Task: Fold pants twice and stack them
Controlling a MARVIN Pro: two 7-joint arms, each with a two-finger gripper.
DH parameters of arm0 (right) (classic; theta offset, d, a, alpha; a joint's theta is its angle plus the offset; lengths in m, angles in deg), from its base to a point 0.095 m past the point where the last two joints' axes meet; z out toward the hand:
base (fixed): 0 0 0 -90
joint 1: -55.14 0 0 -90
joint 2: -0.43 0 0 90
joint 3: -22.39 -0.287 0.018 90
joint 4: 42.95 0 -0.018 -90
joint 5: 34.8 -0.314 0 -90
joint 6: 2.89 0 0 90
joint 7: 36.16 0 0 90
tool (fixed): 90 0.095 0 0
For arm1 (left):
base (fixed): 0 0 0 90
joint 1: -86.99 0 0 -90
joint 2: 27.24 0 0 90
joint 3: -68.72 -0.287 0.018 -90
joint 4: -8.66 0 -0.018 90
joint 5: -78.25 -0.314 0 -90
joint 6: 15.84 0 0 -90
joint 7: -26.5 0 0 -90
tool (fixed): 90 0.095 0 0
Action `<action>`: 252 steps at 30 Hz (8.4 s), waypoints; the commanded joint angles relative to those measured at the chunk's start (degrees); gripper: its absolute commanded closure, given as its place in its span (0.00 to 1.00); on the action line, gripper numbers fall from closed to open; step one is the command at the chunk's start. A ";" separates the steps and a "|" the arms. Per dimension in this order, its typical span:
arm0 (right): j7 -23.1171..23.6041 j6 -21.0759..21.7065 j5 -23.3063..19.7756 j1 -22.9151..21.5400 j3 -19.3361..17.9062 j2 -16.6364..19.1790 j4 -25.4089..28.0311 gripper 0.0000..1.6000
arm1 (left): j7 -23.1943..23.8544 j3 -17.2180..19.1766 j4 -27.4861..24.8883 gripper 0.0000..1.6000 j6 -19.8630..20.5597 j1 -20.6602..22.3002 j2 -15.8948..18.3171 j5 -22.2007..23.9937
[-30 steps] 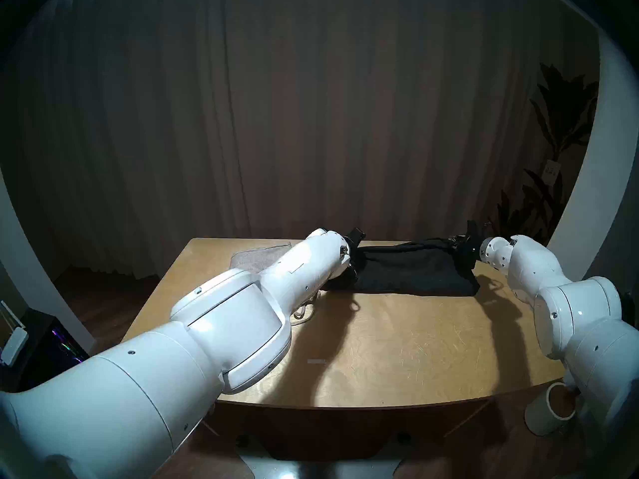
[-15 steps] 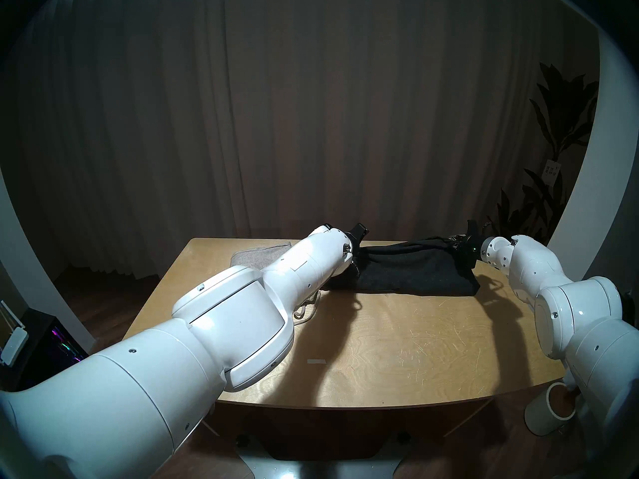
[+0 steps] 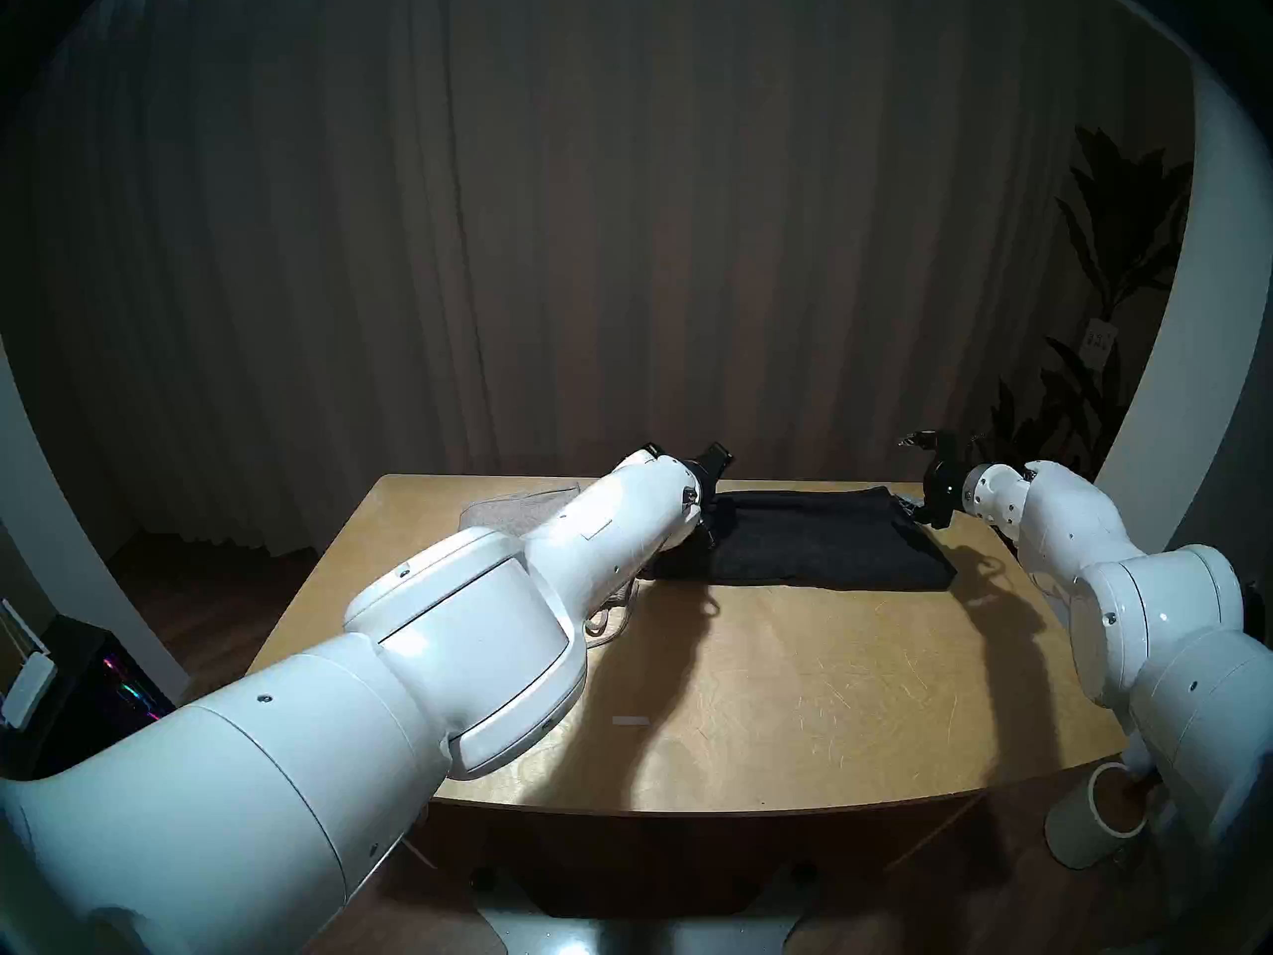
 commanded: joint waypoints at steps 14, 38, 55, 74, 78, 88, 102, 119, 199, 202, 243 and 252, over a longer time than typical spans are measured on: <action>3.21 16.39 -2.33 -0.20 -1.80 7.33 2.79 0.00 | 11.38 -3.11 -2.95 0.00 3.13 -0.79 1.91 -3.37; 4.47 16.71 -4.45 4.46 -4.88 13.08 -0.08 0.00 | 14.26 -1.94 -2.16 0.00 0.92 0.70 12.01 -4.48; 5.99 16.71 -5.97 5.13 -6.68 13.93 0.68 0.00 | 16.27 -0.34 -2.51 0.00 -0.98 1.46 17.71 -5.30; 7.81 16.71 -7.85 4.80 -8.21 10.96 1.96 0.00 | 19.49 1.20 -2.63 0.00 -2.95 0.62 24.16 -6.26; 8.24 16.71 -8.50 5.05 -8.88 10.42 2.01 0.00 | 20.50 1.51 -2.90 0.00 -3.32 0.48 25.21 -6.46; 8.44 16.71 -9.19 7.54 -9.87 11.43 0.45 0.00 | 22.72 2.23 -3.76 0.00 -3.65 -0.24 26.88 -6.75; 8.77 16.71 -9.92 9.86 -10.89 11.34 -0.22 0.00 | 25.96 2.87 -4.77 0.00 -3.00 -2.50 29.40 -7.14; 8.91 16.71 -10.39 11.90 -11.67 11.52 -0.55 0.00 | 29.17 4.18 -5.74 0.00 -2.82 -3.97 32.43 -6.64; 9.14 16.71 -7.77 14.69 -8.99 11.04 1.51 0.00 | 43.07 6.59 -15.44 0.00 4.46 -11.98 41.15 -0.88; 9.32 16.71 -7.46 14.42 -8.93 12.08 1.90 0.00 | 43.52 6.65 -15.89 0.00 4.84 -12.22 41.50 -0.72; 10.61 16.71 -10.54 16.45 -13.57 11.87 -1.33 0.00 | 48.92 6.88 -21.83 0.00 9.88 -15.97 45.94 1.12; 11.73 16.71 -12.11 16.63 -15.76 12.36 -1.94 0.00 | 49.87 6.91 -23.10 0.00 10.91 -16.76 46.91 1.49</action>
